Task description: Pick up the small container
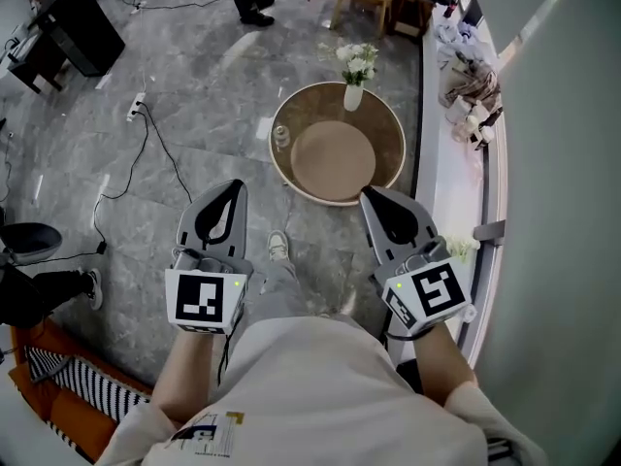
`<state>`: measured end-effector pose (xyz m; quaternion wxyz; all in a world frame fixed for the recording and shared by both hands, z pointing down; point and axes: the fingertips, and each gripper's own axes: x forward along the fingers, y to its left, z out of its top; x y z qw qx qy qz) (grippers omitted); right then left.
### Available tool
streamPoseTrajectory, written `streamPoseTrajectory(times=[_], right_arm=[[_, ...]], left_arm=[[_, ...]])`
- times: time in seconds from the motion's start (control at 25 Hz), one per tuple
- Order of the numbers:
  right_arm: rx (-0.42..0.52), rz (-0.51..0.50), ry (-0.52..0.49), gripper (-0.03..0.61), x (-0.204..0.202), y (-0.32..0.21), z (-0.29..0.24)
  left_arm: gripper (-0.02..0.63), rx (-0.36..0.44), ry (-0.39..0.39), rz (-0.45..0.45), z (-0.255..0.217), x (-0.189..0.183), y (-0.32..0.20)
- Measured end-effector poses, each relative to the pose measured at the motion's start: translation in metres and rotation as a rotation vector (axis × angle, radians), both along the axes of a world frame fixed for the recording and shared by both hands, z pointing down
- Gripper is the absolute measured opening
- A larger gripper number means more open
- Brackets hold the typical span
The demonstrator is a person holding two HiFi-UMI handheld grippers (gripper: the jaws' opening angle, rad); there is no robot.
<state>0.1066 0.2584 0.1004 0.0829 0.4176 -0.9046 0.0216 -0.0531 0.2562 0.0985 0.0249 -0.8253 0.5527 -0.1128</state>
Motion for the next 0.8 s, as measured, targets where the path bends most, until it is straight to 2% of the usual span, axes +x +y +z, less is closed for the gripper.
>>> streamPoseTrajectory(times=[0.56,0.8], right_arm=[[-0.03,-0.001,0.03,0.008,-0.072,-0.145,0.004],[-0.021,0.054,-0.011,0.008,-0.079,-0.213,-0.006]], left_arm=[[0.008,-0.03,-0.003,0.029,-0.001,-0.067,-0.147],[0.008,-0.025,0.002,0.036,-0.004,-0.09,-0.212]])
